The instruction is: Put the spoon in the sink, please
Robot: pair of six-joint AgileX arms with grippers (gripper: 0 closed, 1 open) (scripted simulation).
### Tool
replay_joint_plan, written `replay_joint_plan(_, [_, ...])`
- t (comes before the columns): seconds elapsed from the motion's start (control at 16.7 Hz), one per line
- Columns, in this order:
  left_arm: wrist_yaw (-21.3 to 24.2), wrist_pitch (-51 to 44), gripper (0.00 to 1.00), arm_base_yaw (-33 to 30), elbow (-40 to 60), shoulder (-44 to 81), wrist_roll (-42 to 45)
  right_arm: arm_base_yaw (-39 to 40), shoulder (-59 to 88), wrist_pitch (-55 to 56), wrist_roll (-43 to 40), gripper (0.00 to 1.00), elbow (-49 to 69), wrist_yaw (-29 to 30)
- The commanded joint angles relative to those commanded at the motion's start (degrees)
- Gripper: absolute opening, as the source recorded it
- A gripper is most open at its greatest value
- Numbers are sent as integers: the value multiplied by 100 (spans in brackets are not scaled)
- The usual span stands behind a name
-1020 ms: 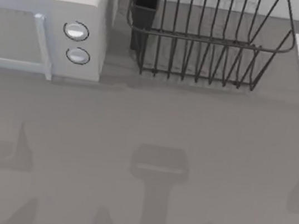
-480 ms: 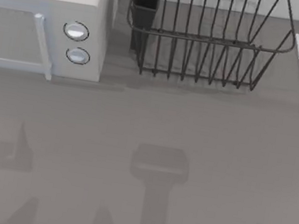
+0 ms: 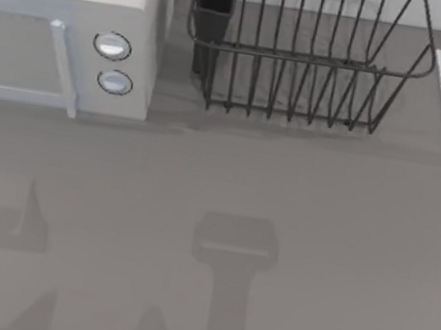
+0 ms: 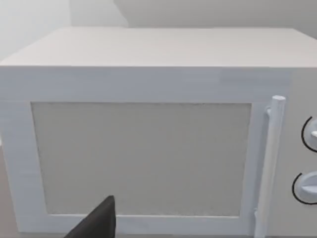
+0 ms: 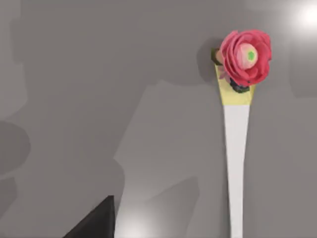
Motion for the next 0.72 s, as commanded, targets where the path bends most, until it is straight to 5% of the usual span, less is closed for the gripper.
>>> replay_joint_plan(0.3, [0,0,100,0,0,0,0,-460,1256,-1029,-437,100,901,11])
replay_joint_plan(0.72, [0,0,100,0,0,0,0,-485,1387,-1107,-477,100,978,13])
